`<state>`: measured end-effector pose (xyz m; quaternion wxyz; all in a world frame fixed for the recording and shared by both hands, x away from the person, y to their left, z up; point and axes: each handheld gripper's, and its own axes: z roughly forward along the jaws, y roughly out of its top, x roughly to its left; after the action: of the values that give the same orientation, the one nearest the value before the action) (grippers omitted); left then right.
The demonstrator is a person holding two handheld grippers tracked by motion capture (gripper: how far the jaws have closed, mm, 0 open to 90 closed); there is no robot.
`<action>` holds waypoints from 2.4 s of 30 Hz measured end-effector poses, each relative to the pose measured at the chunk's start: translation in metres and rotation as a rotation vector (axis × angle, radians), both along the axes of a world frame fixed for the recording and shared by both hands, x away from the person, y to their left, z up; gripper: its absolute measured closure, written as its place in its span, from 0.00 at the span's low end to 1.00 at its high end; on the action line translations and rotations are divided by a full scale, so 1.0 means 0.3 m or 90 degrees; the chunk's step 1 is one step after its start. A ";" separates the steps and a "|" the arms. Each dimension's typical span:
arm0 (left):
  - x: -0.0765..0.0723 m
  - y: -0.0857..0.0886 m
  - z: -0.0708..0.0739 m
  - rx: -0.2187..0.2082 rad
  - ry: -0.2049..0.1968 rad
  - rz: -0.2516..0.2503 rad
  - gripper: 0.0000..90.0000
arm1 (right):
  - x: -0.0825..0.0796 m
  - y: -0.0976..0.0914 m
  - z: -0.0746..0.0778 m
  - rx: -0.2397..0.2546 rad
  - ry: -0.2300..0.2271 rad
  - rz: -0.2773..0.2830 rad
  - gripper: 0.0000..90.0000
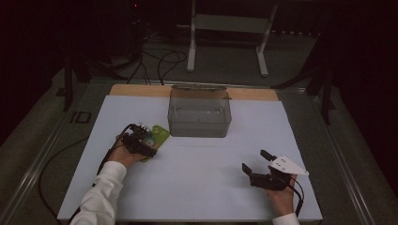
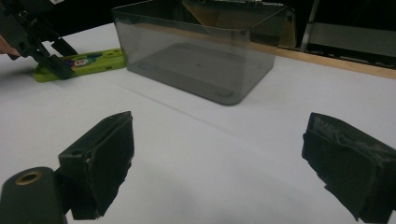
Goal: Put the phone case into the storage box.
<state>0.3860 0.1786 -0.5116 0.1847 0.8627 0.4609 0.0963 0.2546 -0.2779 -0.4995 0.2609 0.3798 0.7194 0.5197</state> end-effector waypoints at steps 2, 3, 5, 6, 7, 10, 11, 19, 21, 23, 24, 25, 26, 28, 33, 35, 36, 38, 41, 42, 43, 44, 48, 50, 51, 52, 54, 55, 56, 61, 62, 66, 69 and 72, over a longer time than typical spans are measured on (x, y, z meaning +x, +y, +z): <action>0.003 0.003 0.000 -0.003 0.007 -0.002 0.17 | 0.000 0.000 0.000 0.000 0.001 0.000 0.10; 0.005 0.002 0.000 -0.001 0.008 -0.004 0.17 | 0.000 0.000 0.000 0.000 0.002 0.000 0.10; 0.009 0.000 0.000 0.003 0.013 -0.006 0.17 | -0.001 0.001 0.000 0.000 0.001 0.000 0.10; 0.011 0.000 0.001 0.005 0.017 -0.009 0.17 | -0.002 0.002 0.001 0.000 0.003 -0.001 0.10; 0.014 -0.001 0.002 0.007 0.020 -0.012 0.17 | -0.002 0.002 0.001 -0.001 0.002 -0.001 0.10; 0.022 -0.005 0.004 0.015 0.031 -0.017 0.17 | -0.002 0.001 0.001 0.002 0.002 -0.001 0.10; 0.023 -0.005 0.005 0.016 0.034 -0.018 0.17 | -0.002 0.001 0.001 0.003 0.002 -0.001 0.10; 0.021 -0.004 0.008 0.015 0.030 -0.017 0.19 | -0.001 -0.001 0.000 0.001 0.002 -0.001 0.10; 0.017 -0.002 0.008 0.008 0.025 -0.011 0.19 | 0.000 -0.002 0.000 0.000 0.003 -0.002 0.10; 0.016 0.001 0.009 0.005 0.023 -0.008 0.19 | 0.000 -0.002 0.000 -0.001 0.004 -0.001 0.10; 0.016 0.001 0.009 0.005 0.023 -0.008 0.19 | 0.000 -0.001 -0.001 0.000 0.004 0.000 0.10; 0.016 0.001 0.009 0.005 0.023 -0.008 0.19 | 0.000 -0.001 -0.001 0.000 0.004 0.000 0.10; 0.007 0.010 0.011 -0.018 0.017 -0.001 0.19 | 0.000 -0.001 -0.001 0.000 0.004 0.000 0.10; 0.004 0.013 0.011 -0.021 0.016 -0.001 0.19 | 0.000 -0.001 -0.001 0.000 0.005 0.000 0.10; -0.017 0.018 0.014 -0.032 -0.006 0.013 0.19 | 0.000 0.000 -0.001 -0.001 0.004 0.000 0.10; -0.025 0.020 0.016 -0.040 -0.014 0.019 0.19 | -0.001 0.000 -0.001 0.000 0.003 -0.001 0.10; -0.029 0.023 0.019 -0.043 -0.017 0.021 0.19 | -0.001 -0.001 -0.001 0.000 0.003 -0.001 0.10; -0.037 0.025 0.022 -0.052 -0.027 0.028 0.19 | -0.001 -0.001 0.000 0.000 0.004 -0.002 0.10; -0.051 0.026 0.025 -0.056 -0.043 0.034 0.19 | -0.001 -0.001 -0.001 0.000 0.004 -0.001 0.10; -0.057 0.026 0.026 -0.056 -0.048 0.034 0.19 | -0.002 -0.001 -0.001 0.000 0.003 -0.001 0.10; -0.062 0.027 0.026 -0.057 -0.054 0.035 0.19 | -0.001 -0.001 -0.001 0.000 0.002 -0.001 0.10; -0.068 0.029 0.027 -0.060 -0.058 0.038 0.19 | -0.002 -0.001 -0.001 0.000 0.002 -0.001 0.10; -0.090 0.039 0.030 -0.074 -0.081 0.056 0.19 | -0.002 -0.001 -0.001 0.000 0.003 -0.002 0.10; -0.101 0.045 0.034 -0.082 -0.090 0.066 0.19 | -0.002 0.000 -0.001 0.000 0.004 0.000 0.10; -0.106 0.048 0.037 -0.087 -0.096 0.071 0.19 | -0.002 0.001 -0.001 0.000 0.004 0.000 0.10; -0.111 0.049 0.040 -0.090 -0.102 0.074 0.19 | -0.002 0.001 -0.001 0.000 0.004 0.000 0.10; -0.120 0.050 0.046 -0.096 -0.110 0.077 0.19 | -0.002 0.002 -0.002 0.000 0.004 0.000 0.10; -0.125 0.049 0.050 -0.096 -0.116 0.078 0.19 | -0.002 0.002 -0.002 -0.001 0.004 0.000 0.10; -0.131 0.047 0.056 -0.098 -0.124 0.080 0.19 | -0.002 0.002 -0.002 -0.001 0.004 0.000 0.10; -0.156 0.035 0.076 -0.119 -0.156 0.087 0.19 | -0.002 0.003 -0.002 -0.001 0.005 0.000 0.10; -0.162 0.033 0.080 -0.124 -0.163 0.089 0.19 | -0.003 0.003 -0.002 -0.001 0.005 0.000 0.10; -0.189 0.033 0.096 -0.144 -0.196 0.094 0.19 | -0.002 0.002 -0.002 0.002 0.005 0.001 0.10; -0.212 0.034 0.104 -0.156 -0.217 0.099 0.19 | -0.002 0.003 -0.002 0.005 0.007 0.003 0.10; -0.240 0.038 0.106 -0.187 -0.243 0.105 0.19 | -0.002 0.004 -0.002 0.004 0.008 0.002 0.10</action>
<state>0.3139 0.1899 -0.4799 0.3836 0.7519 0.4958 0.2042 0.2541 -0.2767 -0.5002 0.2544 0.3826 0.7198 0.5204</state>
